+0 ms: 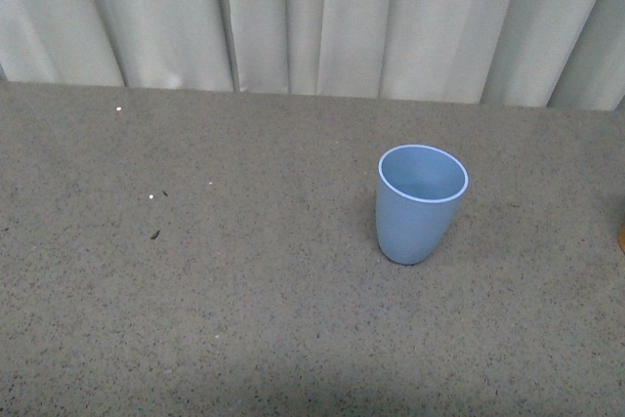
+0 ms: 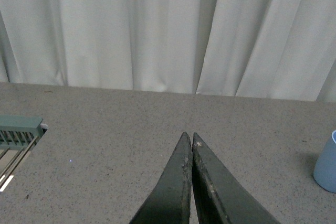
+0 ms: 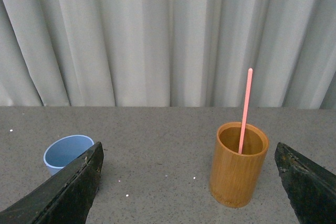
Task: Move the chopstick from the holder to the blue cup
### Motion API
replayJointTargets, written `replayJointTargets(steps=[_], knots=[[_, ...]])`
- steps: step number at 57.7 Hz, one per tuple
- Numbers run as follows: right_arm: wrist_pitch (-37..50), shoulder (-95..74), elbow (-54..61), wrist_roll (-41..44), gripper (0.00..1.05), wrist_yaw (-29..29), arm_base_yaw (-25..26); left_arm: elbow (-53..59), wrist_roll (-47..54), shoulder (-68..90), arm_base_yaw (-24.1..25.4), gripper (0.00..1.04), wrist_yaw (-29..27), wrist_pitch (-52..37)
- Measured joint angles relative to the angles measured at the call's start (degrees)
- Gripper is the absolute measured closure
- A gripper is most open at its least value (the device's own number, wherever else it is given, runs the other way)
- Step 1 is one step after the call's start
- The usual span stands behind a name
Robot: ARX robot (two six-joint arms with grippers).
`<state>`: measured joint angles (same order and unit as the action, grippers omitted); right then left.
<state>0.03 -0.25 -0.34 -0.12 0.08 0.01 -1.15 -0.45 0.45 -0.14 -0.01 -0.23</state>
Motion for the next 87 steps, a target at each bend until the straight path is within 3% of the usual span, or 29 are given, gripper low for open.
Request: replayJointTargets(steps=[27,44,48,51,55,57,73,87], knots=[[0.0,0.0,0.0,0.0,0.09,0.0,0.0,0.0,0.0,-0.2,0.0,1.0,0.0,0.1],[0.0,0.0,0.0,0.0,0.09,0.0,0.0,0.0,0.0,-0.2,0.0,0.48,0.0,0.1],[8.2,-0.2,0.4,0.7,0.09,-12.5,-4.5,0.0,0.0,-0.2,0.0,0.34,0.0,0.1],[12.4,-0.1,0.3,0.8,0.09,-18.5,-7.5,0.0,0.0,-0.2,0.0,0.25,0.0,0.1],[13.2,-0.6,0.2,0.4,0.09,-20.5,-8.6,0.0,0.0,-0.2,0.0,0.12,0.0,0.1],[13.1,-1.6,0.1,0.3,0.09,-20.9,-8.1,0.0,0.1,-0.2,0.0,0.05,0.0,0.1],[14.1,-28.1,-11.1,-6.1,0.09,-7.7,9.1,0.0,0.1,-0.2,0.0,0.07,0.0,0.2],[8.8,-53.1,-25.2,-7.2,0.09,-4.1,13.0,0.0,0.1,-0.2,0.0,0.07,0.0,0.2]])
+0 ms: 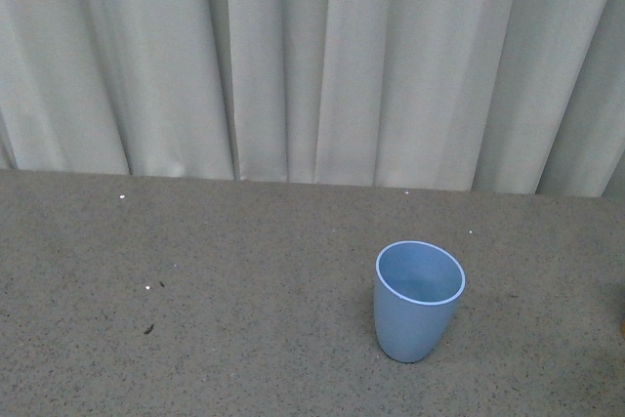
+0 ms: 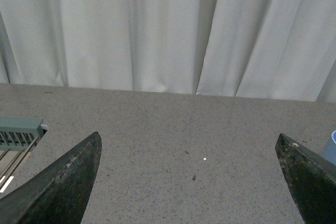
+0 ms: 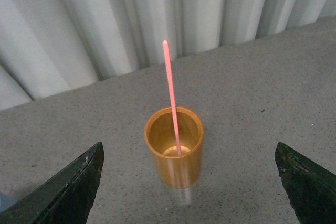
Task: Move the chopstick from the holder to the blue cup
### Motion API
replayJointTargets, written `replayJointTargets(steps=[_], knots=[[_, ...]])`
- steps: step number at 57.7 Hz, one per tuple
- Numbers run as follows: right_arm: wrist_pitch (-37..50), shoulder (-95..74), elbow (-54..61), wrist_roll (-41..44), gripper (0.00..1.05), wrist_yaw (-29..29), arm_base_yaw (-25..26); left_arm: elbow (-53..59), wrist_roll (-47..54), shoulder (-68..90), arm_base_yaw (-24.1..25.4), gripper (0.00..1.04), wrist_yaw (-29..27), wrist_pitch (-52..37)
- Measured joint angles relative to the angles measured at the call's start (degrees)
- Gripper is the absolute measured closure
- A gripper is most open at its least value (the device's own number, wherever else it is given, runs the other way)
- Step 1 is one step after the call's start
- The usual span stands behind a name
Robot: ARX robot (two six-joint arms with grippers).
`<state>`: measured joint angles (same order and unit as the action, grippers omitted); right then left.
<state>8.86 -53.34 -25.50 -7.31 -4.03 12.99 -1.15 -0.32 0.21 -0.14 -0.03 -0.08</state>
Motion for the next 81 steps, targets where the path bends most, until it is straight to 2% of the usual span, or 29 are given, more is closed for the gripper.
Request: replayJointTargets(steps=[15,47,81], knots=[[-1.0,-16.6,-9.6,-0.2,0.09,0.1,2.7,0.0,0.0,0.0,0.0,0.07,0.0,0.0],[-1.5,-29.8,-16.3,2.5,0.09,-2.4,6.7,0.0,0.0,0.0,0.0,0.07,0.0,0.0],[1.3,-42.8,-24.8,1.9,0.09,-4.2,5.8,0.0,0.0,0.0,0.0,0.07,0.0,0.0]])
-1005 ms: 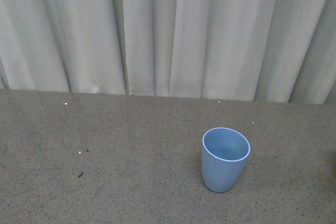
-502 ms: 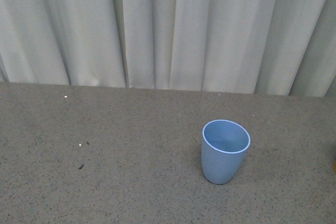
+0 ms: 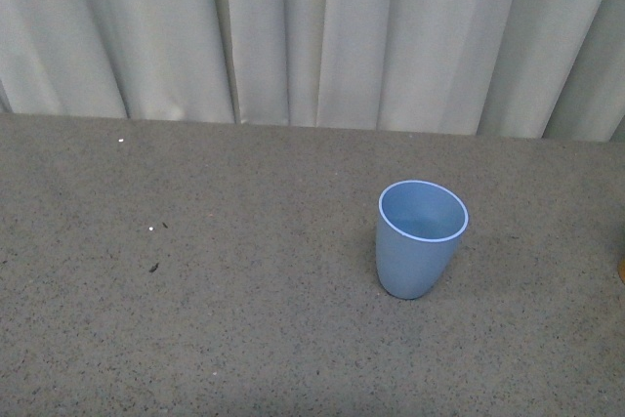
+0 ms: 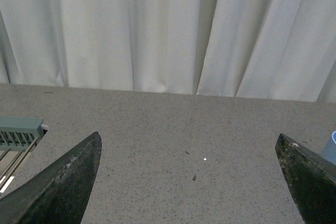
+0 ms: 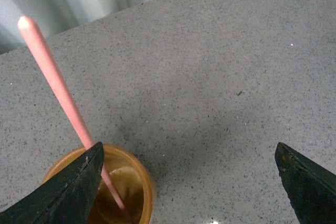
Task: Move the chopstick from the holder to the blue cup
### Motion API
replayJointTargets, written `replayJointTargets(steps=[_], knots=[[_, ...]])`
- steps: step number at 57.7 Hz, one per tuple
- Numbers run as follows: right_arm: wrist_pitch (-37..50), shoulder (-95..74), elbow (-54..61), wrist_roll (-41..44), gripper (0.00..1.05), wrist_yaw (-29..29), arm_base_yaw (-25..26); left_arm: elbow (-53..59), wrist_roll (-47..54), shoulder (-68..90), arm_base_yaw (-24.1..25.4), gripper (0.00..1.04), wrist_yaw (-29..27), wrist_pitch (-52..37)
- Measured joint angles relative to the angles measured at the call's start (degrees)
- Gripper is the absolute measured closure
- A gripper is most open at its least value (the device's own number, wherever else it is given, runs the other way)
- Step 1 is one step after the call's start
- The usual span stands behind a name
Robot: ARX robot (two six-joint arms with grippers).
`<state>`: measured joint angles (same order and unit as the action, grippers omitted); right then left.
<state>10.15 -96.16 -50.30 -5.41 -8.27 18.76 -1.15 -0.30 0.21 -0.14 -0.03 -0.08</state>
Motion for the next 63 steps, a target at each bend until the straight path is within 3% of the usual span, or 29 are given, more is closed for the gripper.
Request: replayJointTargets(steps=[63], knots=[[-0.5,-7.3,-10.6,-1.5,0.09,0.5,-4.5,0.0,0.0,0.0,0.0,0.07,0.0,0.0]])
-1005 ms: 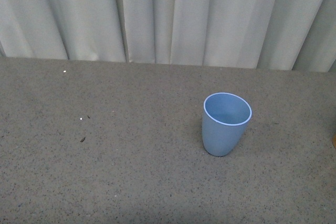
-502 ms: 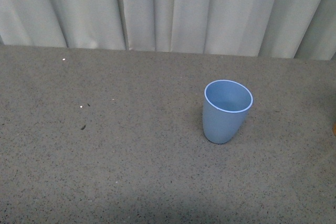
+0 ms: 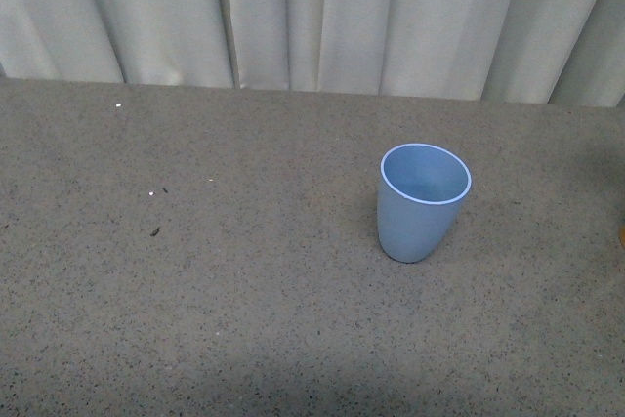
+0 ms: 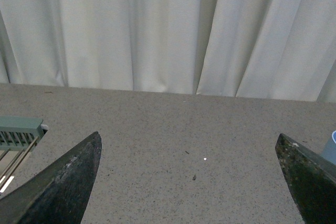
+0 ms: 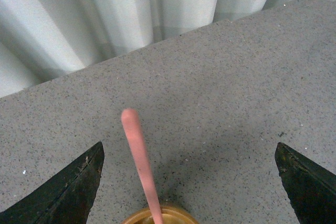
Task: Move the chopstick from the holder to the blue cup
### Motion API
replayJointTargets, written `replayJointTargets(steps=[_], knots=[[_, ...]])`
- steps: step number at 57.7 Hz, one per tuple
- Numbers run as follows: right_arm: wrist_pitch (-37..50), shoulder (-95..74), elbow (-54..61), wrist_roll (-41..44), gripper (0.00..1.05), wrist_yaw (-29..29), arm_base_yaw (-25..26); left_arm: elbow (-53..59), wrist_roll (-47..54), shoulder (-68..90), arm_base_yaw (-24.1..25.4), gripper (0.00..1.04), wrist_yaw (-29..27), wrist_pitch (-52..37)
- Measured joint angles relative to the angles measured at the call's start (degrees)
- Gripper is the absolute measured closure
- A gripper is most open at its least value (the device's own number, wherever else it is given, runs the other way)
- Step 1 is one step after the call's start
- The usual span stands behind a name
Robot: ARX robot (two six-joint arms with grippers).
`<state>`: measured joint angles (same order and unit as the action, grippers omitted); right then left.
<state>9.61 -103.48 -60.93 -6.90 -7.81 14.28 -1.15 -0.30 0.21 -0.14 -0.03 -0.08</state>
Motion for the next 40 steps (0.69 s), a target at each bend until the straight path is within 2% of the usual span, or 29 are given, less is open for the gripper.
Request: replayJointTargets(steps=[40], knots=[[4.1,-9.9,-3.6,-2.1,0.09,-0.5,-1.1,0.0,0.0,0.0,0.0,0.07,0.0,0.0]])
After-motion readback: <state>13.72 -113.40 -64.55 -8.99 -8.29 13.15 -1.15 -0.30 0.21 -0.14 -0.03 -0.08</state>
